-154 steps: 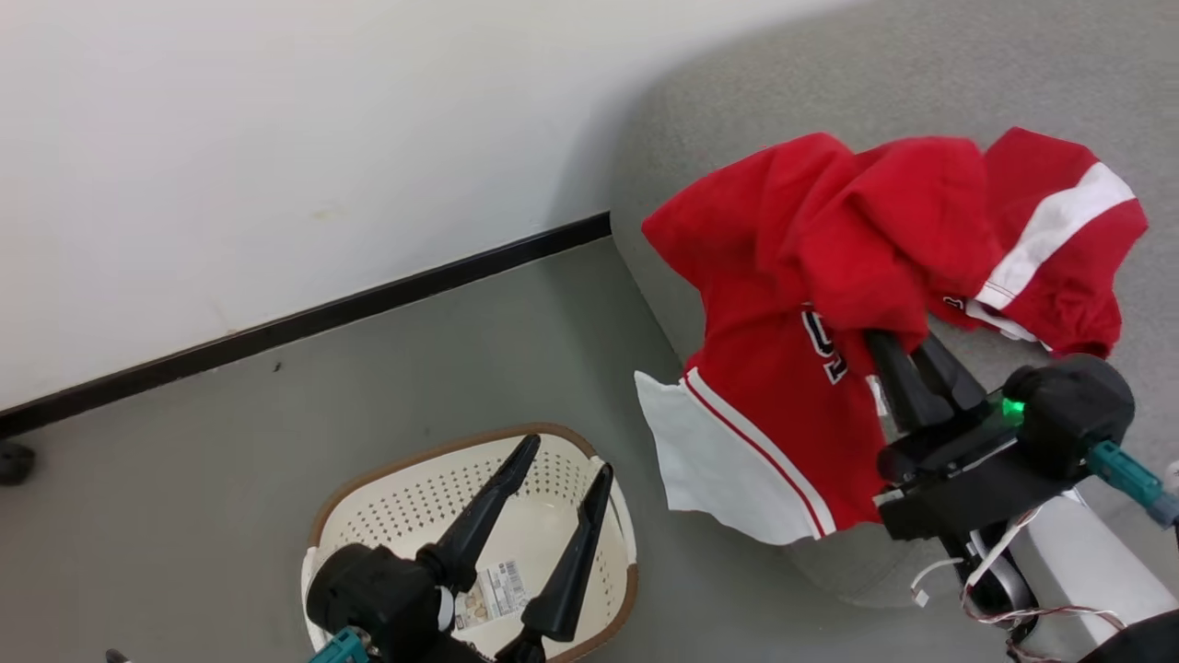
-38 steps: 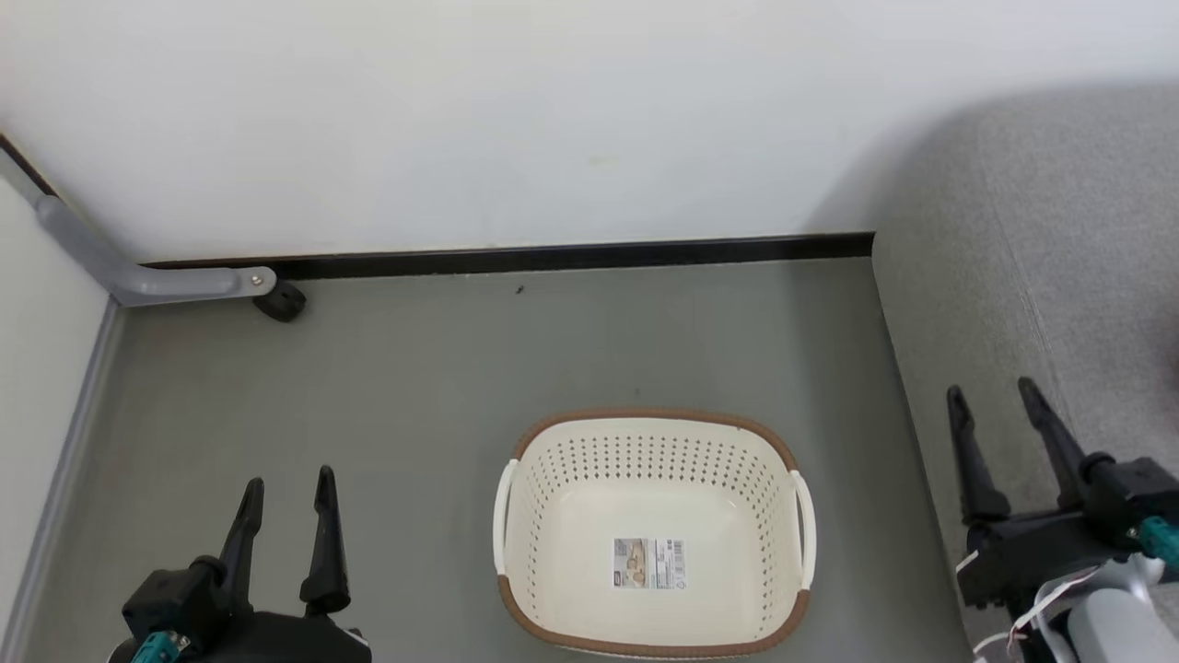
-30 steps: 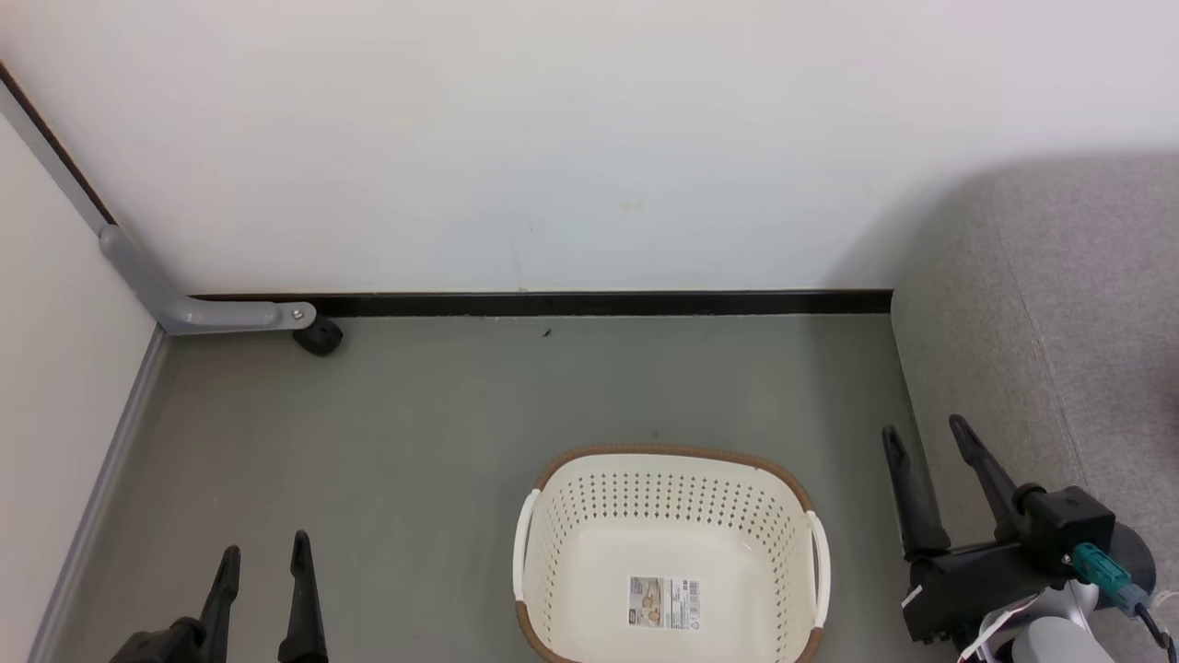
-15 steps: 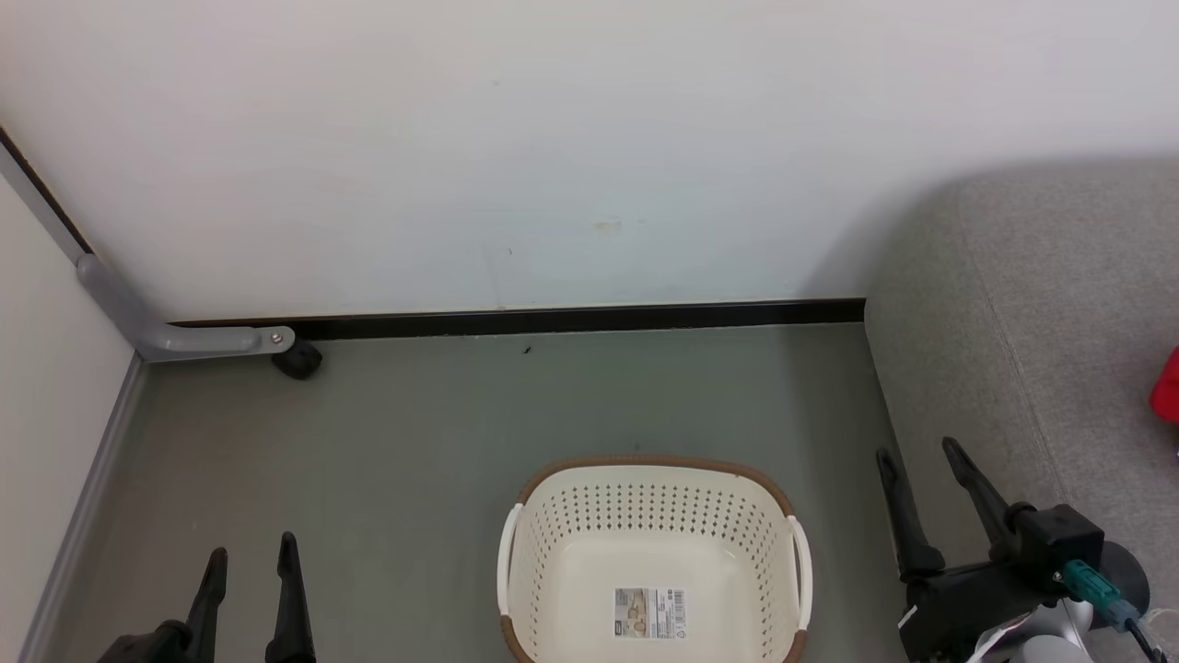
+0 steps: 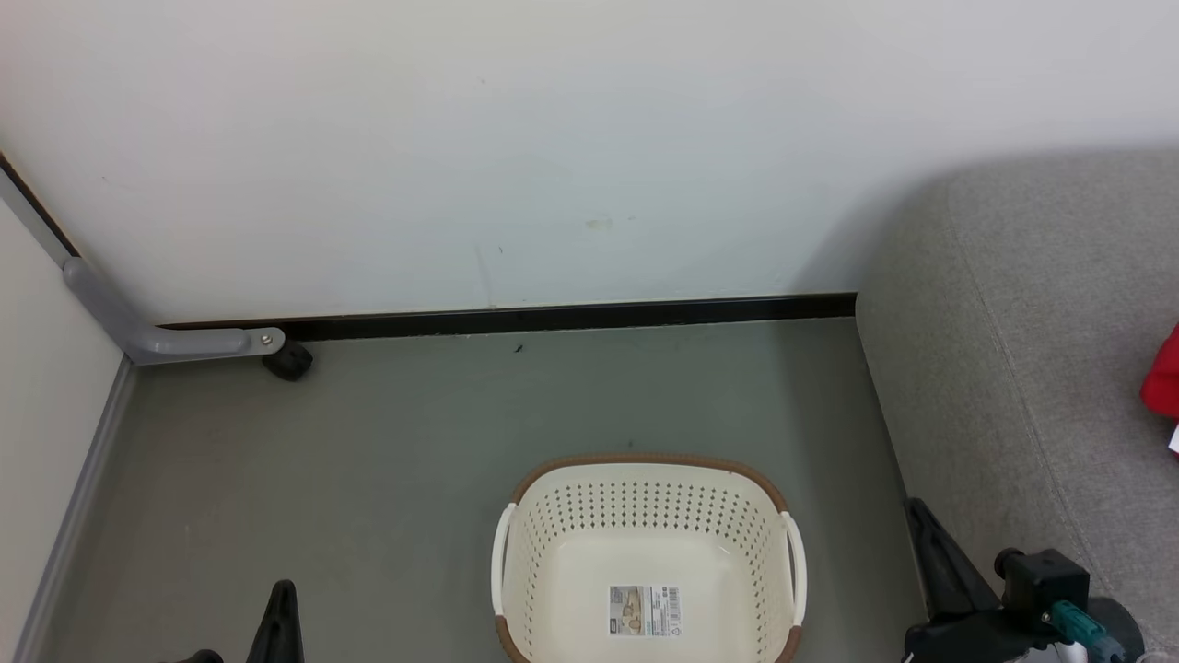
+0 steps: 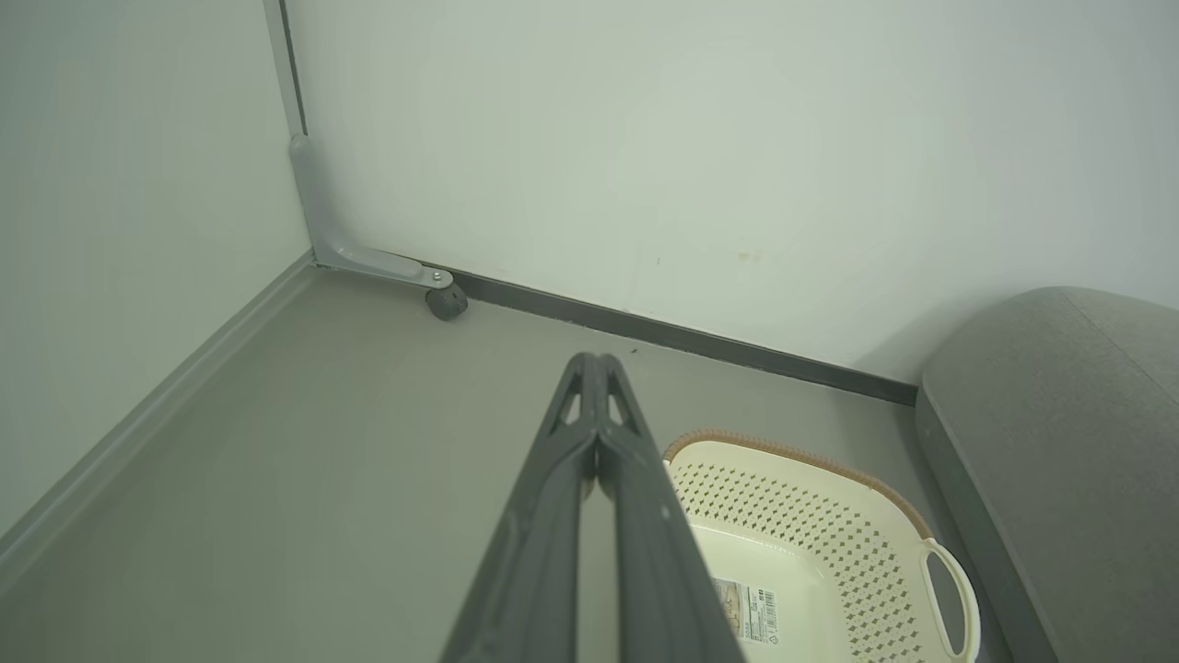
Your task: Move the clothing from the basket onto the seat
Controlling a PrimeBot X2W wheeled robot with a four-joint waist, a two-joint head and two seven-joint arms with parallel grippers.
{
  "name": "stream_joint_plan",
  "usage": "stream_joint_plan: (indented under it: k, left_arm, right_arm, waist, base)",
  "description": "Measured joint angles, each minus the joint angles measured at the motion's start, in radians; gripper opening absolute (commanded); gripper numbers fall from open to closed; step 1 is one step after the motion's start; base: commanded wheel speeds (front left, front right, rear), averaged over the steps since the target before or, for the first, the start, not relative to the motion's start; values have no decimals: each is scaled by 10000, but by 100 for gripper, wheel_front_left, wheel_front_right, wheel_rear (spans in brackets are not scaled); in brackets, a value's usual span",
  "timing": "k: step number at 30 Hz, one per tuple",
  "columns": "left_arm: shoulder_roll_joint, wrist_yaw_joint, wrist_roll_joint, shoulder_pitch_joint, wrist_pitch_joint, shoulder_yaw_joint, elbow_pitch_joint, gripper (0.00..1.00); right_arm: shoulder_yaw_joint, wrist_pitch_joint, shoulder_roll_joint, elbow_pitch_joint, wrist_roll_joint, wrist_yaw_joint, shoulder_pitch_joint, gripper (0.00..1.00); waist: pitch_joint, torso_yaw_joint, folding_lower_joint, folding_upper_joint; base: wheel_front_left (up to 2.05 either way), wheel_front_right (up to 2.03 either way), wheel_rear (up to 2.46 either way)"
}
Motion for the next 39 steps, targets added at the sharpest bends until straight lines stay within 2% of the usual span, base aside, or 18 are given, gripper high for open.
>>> stream_joint_plan:
  k: [8, 39]
  left_arm:
    - [-111, -100, -671, 13, 311, 184, 35, 0]
    - [-589, -629, -3896, -344, 1419, 928, 73, 0]
  right_arm:
    - [-267, 257, 35, 31, 708, 8, 68, 0]
    - [-1308, 1490, 268, -313, 5262, 261, 62, 0]
  waist:
    - [-15, -57, 0, 0]
    - [-70, -285, 0, 0]
  base:
    - [0, 0, 0]
    - [0, 0, 0]
